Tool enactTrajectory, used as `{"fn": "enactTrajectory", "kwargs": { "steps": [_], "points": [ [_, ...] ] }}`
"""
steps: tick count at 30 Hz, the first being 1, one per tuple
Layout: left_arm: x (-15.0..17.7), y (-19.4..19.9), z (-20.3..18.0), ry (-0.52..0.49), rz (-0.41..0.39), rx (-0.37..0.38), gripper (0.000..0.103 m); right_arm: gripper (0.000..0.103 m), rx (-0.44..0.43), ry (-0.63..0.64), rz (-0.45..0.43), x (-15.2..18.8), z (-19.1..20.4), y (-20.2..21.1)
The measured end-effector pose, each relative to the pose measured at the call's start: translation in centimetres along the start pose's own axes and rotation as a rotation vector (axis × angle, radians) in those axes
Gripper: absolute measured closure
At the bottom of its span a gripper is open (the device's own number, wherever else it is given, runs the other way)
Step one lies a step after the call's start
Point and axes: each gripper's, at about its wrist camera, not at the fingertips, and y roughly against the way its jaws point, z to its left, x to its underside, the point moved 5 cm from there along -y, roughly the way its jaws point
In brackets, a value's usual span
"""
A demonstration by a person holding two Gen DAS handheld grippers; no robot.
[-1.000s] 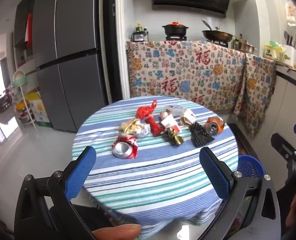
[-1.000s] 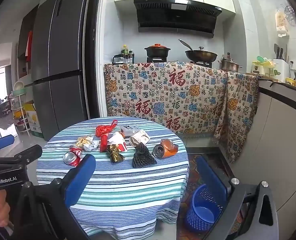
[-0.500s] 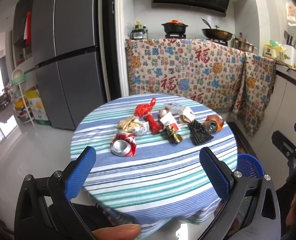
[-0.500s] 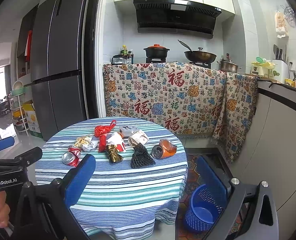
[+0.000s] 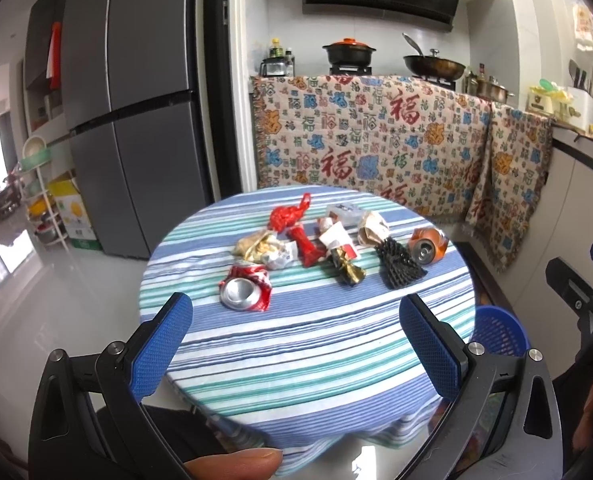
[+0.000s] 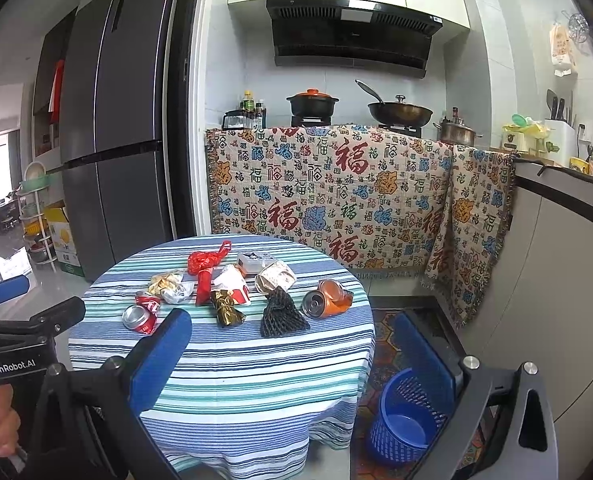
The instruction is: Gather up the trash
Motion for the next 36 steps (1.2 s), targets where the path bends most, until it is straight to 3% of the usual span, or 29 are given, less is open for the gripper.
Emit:
{"fn": "enactTrajectory", "kwargs": {
  "steps": [36],
  "points": [
    [0.19,0.02,-0.21,0.0,0.003,0.001,0.0,0.0,0.004,0.003,0.002,0.03,-0.26,-0.02]
  ]
}}
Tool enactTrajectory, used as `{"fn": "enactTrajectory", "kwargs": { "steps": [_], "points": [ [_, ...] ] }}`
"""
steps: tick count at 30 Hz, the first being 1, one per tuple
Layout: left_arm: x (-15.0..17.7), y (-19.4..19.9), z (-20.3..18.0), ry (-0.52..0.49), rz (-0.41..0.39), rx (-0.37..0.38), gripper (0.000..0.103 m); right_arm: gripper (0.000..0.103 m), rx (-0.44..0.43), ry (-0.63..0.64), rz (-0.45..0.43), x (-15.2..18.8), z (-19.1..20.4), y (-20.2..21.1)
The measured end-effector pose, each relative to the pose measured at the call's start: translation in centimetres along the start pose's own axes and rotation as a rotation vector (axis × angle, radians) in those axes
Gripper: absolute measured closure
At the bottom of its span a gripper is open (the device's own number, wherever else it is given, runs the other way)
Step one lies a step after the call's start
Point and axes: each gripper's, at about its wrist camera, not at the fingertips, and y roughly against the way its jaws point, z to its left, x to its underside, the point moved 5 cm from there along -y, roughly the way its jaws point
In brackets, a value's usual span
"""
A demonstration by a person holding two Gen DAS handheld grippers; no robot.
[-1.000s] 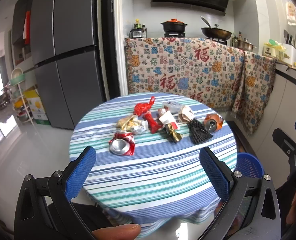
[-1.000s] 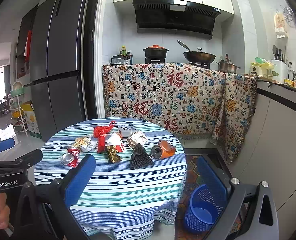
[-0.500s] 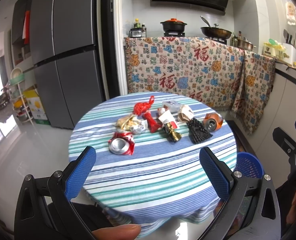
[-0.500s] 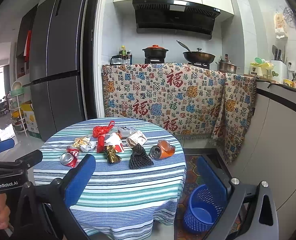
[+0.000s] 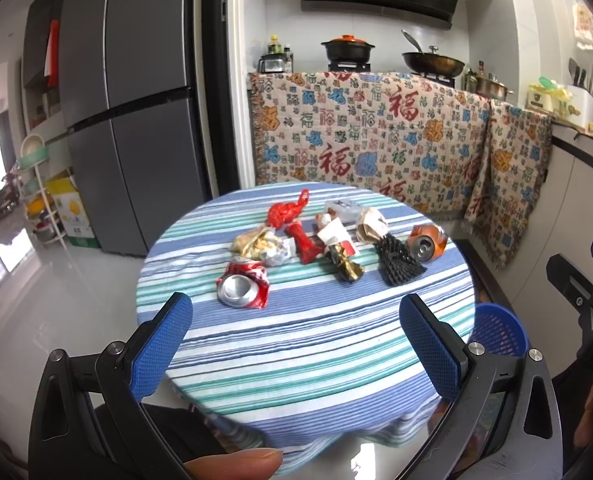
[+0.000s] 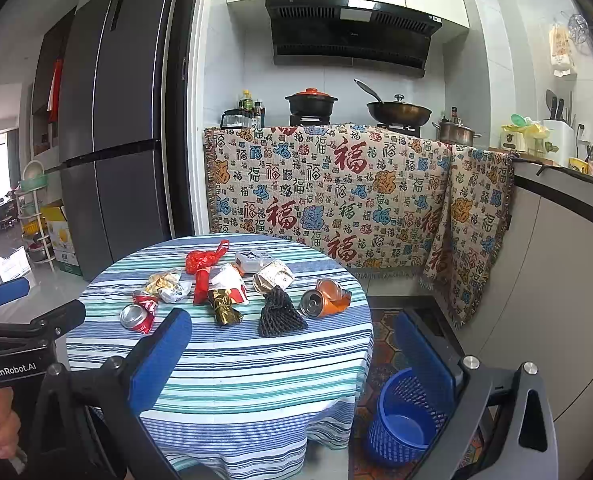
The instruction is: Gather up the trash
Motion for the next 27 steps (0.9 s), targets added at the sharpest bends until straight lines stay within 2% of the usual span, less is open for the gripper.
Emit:
{"fn": "enactTrajectory", "kwargs": {
  "steps": [14,27],
  "points": [
    [1.2,-0.5,-0.2,0.008,0.017,-0.001,0.0,0.0,0.005,0.003,0.013,0.4,0.0,-0.6],
    [1.0,-2.9,0.9,0.025,0.072,-0.01,0.0,0.0,0.015,0.004,0.063,1.6,0.1,-3.2]
  ]
}}
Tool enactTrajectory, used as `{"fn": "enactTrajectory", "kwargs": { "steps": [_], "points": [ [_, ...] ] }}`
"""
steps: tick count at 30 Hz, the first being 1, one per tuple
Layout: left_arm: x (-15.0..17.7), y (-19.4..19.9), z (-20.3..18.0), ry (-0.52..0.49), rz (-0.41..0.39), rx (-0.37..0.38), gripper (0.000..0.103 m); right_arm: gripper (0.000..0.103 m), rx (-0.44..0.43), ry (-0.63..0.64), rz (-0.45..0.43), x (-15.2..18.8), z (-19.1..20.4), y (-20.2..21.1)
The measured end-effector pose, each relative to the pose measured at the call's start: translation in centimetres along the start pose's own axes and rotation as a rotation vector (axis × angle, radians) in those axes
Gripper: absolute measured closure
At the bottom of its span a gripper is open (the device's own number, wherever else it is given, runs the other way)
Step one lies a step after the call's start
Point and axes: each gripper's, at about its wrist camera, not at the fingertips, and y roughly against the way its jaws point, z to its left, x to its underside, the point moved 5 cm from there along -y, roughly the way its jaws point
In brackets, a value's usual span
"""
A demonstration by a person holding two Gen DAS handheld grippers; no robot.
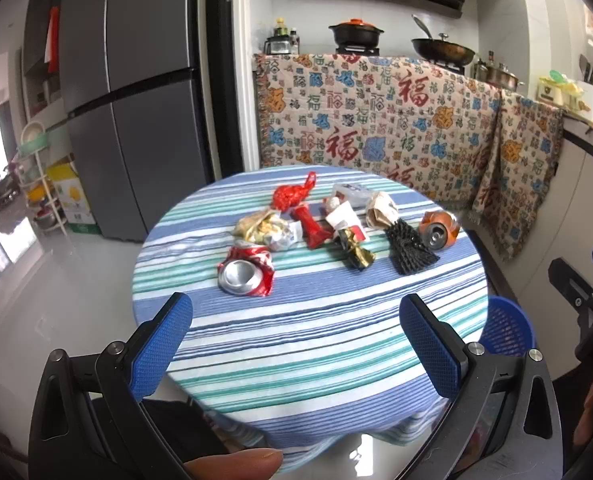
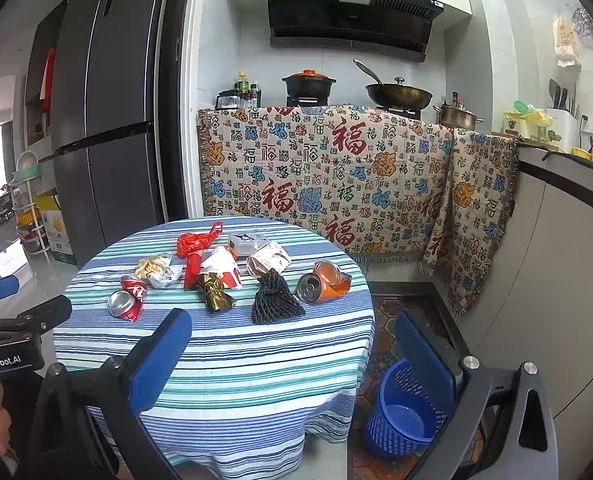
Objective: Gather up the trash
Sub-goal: 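Grasp the black mesh net with the right tool while the left tool grasps the crushed red can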
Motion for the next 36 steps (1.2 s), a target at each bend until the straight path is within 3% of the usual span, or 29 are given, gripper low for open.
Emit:
{"fn": "enactTrajectory", "kwargs": {
  "steps": [7,13,21,28,32,36],
  "points": [
    [1.8,-4.2,2.4,0.088,0.061,0.006,0.0,0.0,-0.034,-0.03,0.008,0.7,-0.3,-2.0],
    [4.2,-8.5,5.0,0.123,0.127,-0.072,0.0,0.0,-0.01,-0.034,0.059,2.1,-1.0,-5.2],
    [7.0,-14.7,6.9,0.187,0.304,-0.054,0.0,0.0,0.044,-0.075,0.177,4.4,-3.0,-10.4],
    [7.3,-18.1,7.1,0.155,0.4,-0.058,0.0,0.0,0.016,-0.087,0.266,5.9,-2.3,-15.1],
    [7.0,-19.5,7.5,0.089,0.406,-0.095,0.0,0.0,-0.001,-0.066,0.318,7.1,-2.0,-18.0],
    [6.1,-20.8,7.6,0.044,0.409,-0.052,0.0,0.0,-0.018,-0.044,0.389,8.4,-2.4,-20.7]
  ]
}}
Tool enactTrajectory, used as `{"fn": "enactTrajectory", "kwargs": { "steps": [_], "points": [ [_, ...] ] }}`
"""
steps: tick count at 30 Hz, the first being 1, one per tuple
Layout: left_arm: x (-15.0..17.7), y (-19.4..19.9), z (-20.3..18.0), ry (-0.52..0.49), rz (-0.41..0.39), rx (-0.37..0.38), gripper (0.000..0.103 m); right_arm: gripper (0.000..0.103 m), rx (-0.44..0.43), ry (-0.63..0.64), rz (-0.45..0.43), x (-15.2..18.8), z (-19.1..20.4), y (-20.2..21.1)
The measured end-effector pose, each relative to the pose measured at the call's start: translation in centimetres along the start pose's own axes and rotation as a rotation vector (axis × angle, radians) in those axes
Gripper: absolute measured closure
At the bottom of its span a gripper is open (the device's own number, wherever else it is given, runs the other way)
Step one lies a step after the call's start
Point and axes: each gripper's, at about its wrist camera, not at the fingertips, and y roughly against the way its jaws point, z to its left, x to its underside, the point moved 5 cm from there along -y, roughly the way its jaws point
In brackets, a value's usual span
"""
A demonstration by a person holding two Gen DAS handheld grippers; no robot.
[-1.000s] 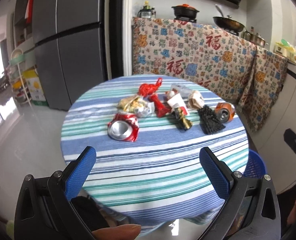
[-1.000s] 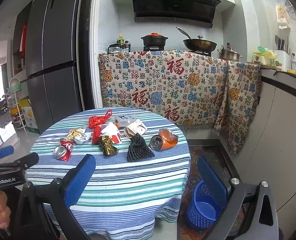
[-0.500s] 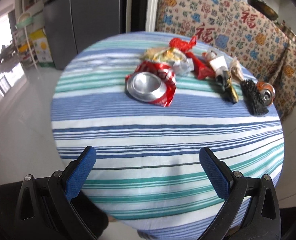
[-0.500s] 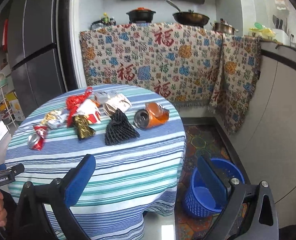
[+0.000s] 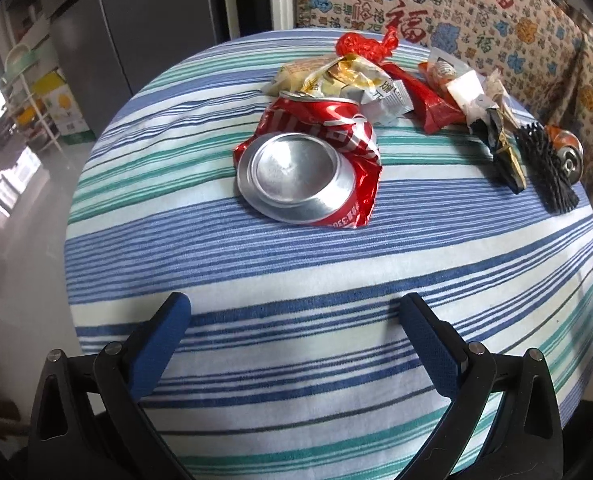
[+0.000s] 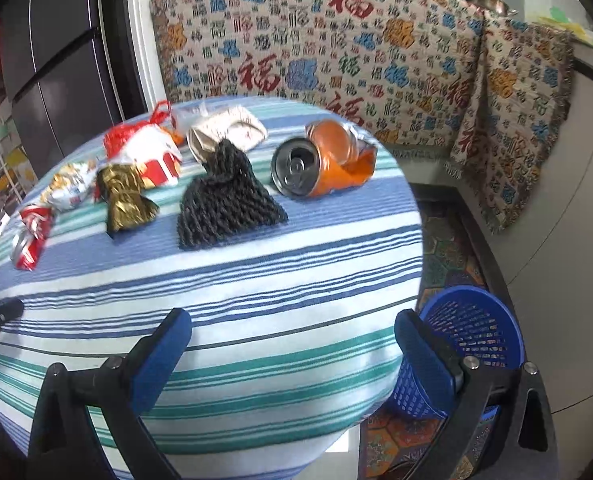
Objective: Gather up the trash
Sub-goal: 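Grasp the black mesh net with the right tool while the left tool grasps the crushed red can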
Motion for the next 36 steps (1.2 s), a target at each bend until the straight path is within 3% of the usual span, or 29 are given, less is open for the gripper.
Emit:
{"fn": "enactTrajectory", "kwargs": {
  "steps": [3,11,22,28,36],
  "points": [
    [-1.0,-0.6,0.0,-0.058,0.001,0.033,0.0,0.0,-0.023,0.017,0.06,0.3,0.0,-1.8],
    [-3.7,-2.3,0.1,-0.211,-0.034,0.147,0.0,0.0,-0.072,0.115,0.07,-1.6,2.0,-3.5],
    [-7.1,-4.5,-0.9,-0.227,-0.05,0.162,0.0,0.0,-0.169,0.241,0.101,-4.9,3.6,-6.1],
    [-8.1,-5.1,-1.1,-0.234,-0.05,0.167,0.0,0.0,-0.221,0.328,0.17,-5.7,3.9,-6.8],
    [-8.2,-4.9,-1.1,-0.221,-0.077,0.185,0.005,0.0,-0.306,0.253,0.146,-6.8,4.5,-7.2]
  ]
}}
